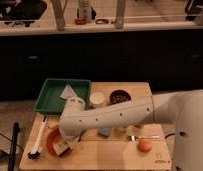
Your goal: Wipe red bowl with eraser
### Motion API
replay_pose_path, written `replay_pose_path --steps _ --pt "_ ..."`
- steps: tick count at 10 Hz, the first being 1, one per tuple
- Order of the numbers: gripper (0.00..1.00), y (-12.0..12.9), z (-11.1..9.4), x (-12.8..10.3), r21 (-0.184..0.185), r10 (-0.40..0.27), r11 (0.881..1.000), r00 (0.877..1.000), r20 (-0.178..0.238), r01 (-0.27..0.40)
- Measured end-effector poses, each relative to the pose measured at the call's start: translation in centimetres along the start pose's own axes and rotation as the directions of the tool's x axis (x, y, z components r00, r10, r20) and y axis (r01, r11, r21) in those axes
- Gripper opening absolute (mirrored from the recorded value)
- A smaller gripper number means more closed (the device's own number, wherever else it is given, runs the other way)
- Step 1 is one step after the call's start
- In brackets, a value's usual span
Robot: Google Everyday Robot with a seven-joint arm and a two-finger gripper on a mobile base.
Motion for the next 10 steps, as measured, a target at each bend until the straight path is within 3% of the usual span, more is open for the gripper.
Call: replay_pose_path --steps 4,7,10 --pt "0.00 -1.7 -0.2 1.2 0.011 0.002 1.000 1.000 0.025 -0.002" --pt "0.00 -4.3 0.0 1.4 -0.002 -0.014 1.000 1.000 0.028 0.014" --pt "0.00 -7.3 1.4 1.0 -0.038 -0.040 0.998 0.998 0.039 0.042"
